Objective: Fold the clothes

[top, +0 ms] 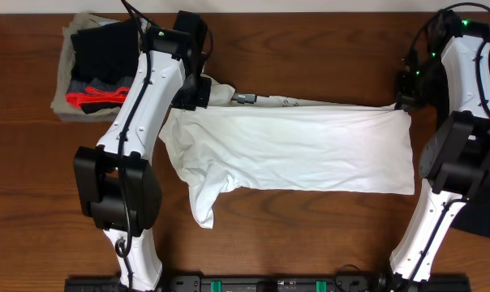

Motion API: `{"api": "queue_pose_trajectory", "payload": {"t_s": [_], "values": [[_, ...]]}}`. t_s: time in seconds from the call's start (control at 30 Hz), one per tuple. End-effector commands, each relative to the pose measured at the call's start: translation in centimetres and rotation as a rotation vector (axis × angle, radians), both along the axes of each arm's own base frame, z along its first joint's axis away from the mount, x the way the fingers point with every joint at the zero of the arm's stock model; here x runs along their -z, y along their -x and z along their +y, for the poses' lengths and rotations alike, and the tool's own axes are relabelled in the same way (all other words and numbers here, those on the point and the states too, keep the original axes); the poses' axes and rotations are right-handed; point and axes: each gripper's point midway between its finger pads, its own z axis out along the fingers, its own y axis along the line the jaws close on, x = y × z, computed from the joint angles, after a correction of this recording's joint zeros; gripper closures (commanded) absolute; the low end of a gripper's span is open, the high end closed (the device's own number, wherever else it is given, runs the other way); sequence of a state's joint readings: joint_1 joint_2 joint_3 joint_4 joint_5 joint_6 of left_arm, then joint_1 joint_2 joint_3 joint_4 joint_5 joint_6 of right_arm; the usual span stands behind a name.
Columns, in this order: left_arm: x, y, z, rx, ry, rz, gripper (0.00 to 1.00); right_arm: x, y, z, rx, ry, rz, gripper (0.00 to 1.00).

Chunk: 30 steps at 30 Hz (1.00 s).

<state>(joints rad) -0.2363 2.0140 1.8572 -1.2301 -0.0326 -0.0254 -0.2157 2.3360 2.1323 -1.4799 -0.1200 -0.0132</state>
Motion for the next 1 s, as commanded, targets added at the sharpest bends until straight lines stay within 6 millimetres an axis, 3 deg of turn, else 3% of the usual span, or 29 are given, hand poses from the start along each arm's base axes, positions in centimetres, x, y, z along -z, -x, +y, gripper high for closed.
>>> {"api": "queue_pose_trajectory", "payload": {"t_s": [0.0,0.13,0.23,0.33,0.43,0.57,0.7,0.83,0.97], "values": [[0.3,0.0,1.2,-0.011,-0.042,0.010,0.94,-0.6,0.1,-1.3,-0.005,0.035,-0.015,0.99],[0.7,0.2,1.3,-0.011,-0.044,0.018,0.94,-0.5,-1.0,-1.1,-0.002,0.030,-0.061,0.99],[1.2,0.3,1.3,-0.011,-0.045,0.022,0.94,-0.6,-3.6,-1.3,-0.001,0.033,-0.170,0.99],[1.5,0.1,1.3,-0.011,-0.043,0.013,0.94,-2.0,-7.1,-1.7,-0.002,0.041,-0.320,0.99],[1.4,-0.4,1.2,-0.016,-0.039,-0.004,0.94,-5.1,-10.6,-2.5,-0.002,0.075,-0.480,0.99],[1.3,-1.3,1.0,-0.020,-0.029,-0.045,0.94,-10.8,-14.4,-3.3,-0.005,0.124,-0.689,0.99],[1.1,-2.7,0.5,-0.045,-0.004,-0.102,0.94,-13.1,-15.2,-3.4,-0.001,0.135,-0.750,0.99],[0.9,-3.5,-1.2,-0.030,0.092,-0.129,0.94,-12.2,-14.5,-3.1,-0.003,0.118,-0.706,0.99],[0.9,-3.8,-1.7,-0.017,0.114,-0.138,0.94,-11.2,-13.6,-2.8,-0.003,0.106,-0.660,0.99]]}}
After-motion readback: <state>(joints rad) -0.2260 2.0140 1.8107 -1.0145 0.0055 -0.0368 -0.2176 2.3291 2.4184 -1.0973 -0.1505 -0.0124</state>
